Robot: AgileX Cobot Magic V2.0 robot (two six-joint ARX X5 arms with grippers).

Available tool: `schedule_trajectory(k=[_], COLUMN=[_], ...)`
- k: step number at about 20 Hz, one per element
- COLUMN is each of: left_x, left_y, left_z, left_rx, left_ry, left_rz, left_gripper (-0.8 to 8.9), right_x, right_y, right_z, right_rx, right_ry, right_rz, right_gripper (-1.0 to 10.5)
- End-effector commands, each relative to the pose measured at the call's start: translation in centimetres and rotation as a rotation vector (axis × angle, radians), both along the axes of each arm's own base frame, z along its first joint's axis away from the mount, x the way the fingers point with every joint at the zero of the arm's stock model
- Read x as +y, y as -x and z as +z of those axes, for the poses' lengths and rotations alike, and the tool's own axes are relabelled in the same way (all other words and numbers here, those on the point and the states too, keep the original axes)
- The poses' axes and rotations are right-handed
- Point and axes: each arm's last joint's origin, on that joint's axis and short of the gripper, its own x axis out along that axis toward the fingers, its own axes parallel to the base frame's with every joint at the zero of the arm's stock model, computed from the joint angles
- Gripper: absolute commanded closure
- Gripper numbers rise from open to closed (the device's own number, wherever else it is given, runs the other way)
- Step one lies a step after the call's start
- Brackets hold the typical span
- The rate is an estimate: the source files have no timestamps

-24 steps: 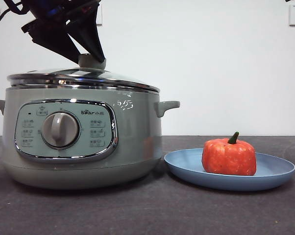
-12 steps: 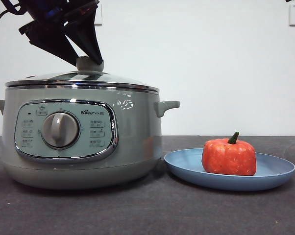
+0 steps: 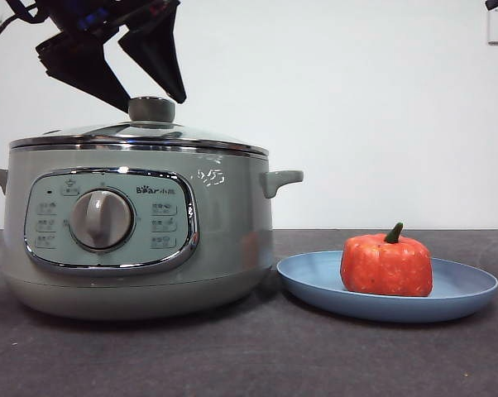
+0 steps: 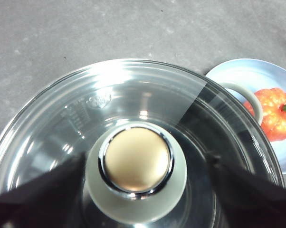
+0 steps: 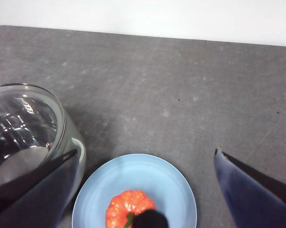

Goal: Take the pumpkin out from the steamer,put the pumpkin in the blue plate,close the lid

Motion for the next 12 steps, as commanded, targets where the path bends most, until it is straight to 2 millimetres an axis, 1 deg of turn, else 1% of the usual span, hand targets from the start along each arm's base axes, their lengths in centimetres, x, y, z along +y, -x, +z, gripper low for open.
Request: schedule_trajectory(k=[1, 7, 8, 9, 10, 12], left_x=[0.2, 1.1, 1.3, 1.5, 1.7, 2.1], left_y=[0.5, 2.3, 2.6, 3.0, 3.4, 4.1], left_z=[1.3, 4.0, 4.4, 4.7, 4.9, 5.5], left_rx=[-0.005, 0.076, 0.082, 0.08, 0.074, 0.06], left_ry=[-0.004, -0.044, -0.047, -0.045, -0.045, -0.046], left_rz=[-0.013, -0.017, -0.017, -0.019, -0.022, -0.026], left_gripper=[3.75, 3.79, 3.94, 4.65, 5.6, 8.02], right_x=[0.0, -0.2, -0.2, -0.3, -0.3, -0.3], right_y=[0.1, 0.4, 0.5, 0.5, 0.6, 0.6], right_z=[-0.4, -1.1, -1.2, -1.3, -1.4, -1.4], right_rx=[0.021, 0.097, 0.107, 0.116, 0.122, 0.122], right_ry=[0.001, 0.048, 0.054, 0.059, 0.063, 0.071], right_rz=[0.001, 0.002, 0.003, 0.003, 0.003, 0.007], right_gripper=[4.7, 4.8, 4.8, 4.8, 4.9, 6.1])
